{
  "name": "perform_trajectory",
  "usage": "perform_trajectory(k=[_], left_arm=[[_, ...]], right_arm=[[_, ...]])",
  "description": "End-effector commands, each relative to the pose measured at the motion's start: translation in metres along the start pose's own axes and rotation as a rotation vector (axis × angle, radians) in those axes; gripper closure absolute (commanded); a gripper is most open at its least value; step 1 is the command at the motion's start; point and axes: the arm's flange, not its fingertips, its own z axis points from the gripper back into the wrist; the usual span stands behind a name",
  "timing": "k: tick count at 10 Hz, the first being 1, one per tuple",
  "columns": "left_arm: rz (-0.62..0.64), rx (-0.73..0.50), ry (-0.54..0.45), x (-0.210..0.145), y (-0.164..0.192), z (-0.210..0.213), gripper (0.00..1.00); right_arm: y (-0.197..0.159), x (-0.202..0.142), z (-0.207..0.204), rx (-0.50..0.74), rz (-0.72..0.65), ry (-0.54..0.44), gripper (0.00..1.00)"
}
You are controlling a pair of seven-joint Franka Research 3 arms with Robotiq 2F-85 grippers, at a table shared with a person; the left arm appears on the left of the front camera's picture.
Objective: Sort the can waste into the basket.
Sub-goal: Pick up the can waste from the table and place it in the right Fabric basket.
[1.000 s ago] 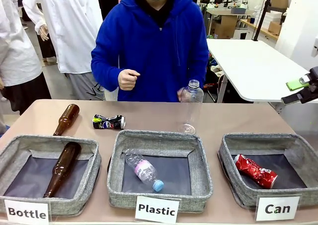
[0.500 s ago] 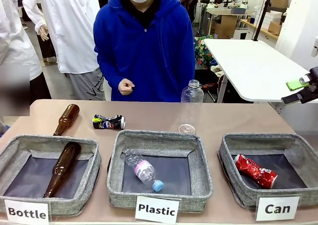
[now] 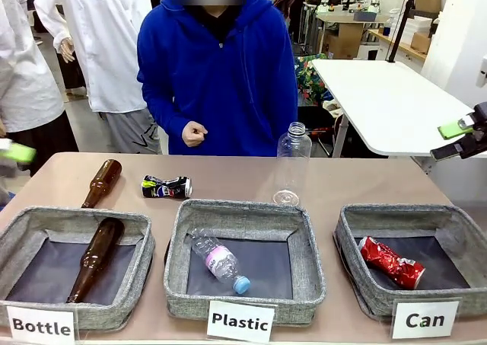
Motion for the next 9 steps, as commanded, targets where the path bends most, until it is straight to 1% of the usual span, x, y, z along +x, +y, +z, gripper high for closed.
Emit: perform_trajectory(k=[1, 2, 4, 5, 6, 8, 9], left_arm=[[-0.055, 0.225, 0.115, 0.038, -0.013, -0.055, 0.00], [-0.065, 0.340, 0.127, 0.047, -0.020, -0.081, 0.00], [-0.086, 0.536, 0.070, 0.060, -0.023, -0.121, 0.00], [-0.064, 0.510, 0.004, 0.061, -0.021, -0.117, 0.00], [-0.155, 0.429, 0.065, 0.054, -0.041, -0.114, 0.00], [-0.155, 0.429, 0.065, 0.054, -0.041, -0.114, 0.00], [-0.145, 0.473, 0.047, 0.060, -0.033, -0.125, 0.00]], right_arm=[[0.001, -0.001, 0.004, 0.001, 0.018, 0.010, 0.00], [0.001, -0.001, 0.004, 0.001, 0.018, 0.010, 0.00], [0.001, -0.001, 0.004, 0.001, 0.018, 0.010, 0.00], [0.001, -0.001, 0.004, 0.001, 0.018, 0.010, 0.00], [0.001, -0.001, 0.004, 0.001, 0.018, 0.010, 0.00], [0.001, -0.001, 0.004, 0.001, 0.018, 0.010, 0.00], [0.001, -0.001, 0.004, 0.001, 0.018, 0.010, 0.00]])
